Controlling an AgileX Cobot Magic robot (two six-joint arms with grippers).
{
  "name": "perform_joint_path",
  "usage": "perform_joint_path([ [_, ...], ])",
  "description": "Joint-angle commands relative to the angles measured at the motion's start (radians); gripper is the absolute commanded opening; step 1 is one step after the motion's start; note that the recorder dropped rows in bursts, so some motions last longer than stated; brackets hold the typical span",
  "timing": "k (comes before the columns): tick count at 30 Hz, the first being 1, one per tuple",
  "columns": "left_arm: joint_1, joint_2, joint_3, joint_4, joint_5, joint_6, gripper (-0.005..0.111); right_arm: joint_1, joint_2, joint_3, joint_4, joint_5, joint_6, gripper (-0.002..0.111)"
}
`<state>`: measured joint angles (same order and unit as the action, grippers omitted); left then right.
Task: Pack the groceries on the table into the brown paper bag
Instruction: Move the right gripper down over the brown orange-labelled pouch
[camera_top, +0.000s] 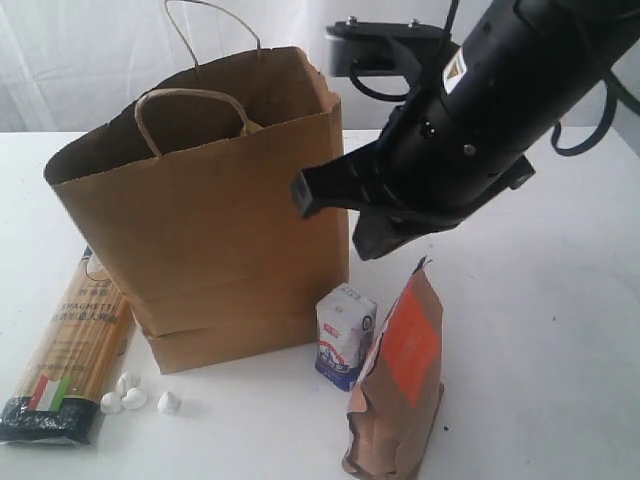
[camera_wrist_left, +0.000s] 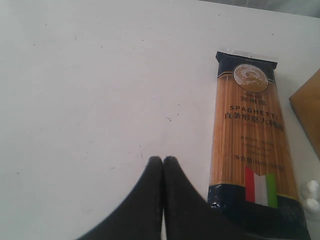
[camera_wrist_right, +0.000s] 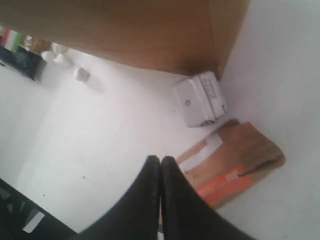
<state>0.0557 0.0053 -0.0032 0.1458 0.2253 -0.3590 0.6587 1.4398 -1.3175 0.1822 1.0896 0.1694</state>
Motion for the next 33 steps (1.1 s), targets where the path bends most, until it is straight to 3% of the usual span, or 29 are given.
perform_joint_path([
  [1,0.002,-0.005,0.003,-0.003,0.001,0.0,0.0,0.001,0.011,-0.005,0.027,-0.017,-0.11,0.001],
  [4,0.002,-0.005,0.003,-0.003,0.001,0.0,0.0,-0.001,0.023,-0.005,0.002,0.062,-0.123,0.008],
  [11,0.002,-0.005,0.003,-0.003,-0.025,0.0,0.0,-0.001,0.027,-0.007,-0.007,0.131,-0.117,0.037],
  [19,0.002,-0.005,0.003,-0.003,-0.026,0.0,0.0,-0.001,0.046,-0.007,-0.012,0.131,0.103,0.062],
  [33,0.002,-0.005,0.003,-0.003,-0.024,0.0,0.0,-0.001,0.157,-0.007,-0.085,0.131,0.258,0.063],
])
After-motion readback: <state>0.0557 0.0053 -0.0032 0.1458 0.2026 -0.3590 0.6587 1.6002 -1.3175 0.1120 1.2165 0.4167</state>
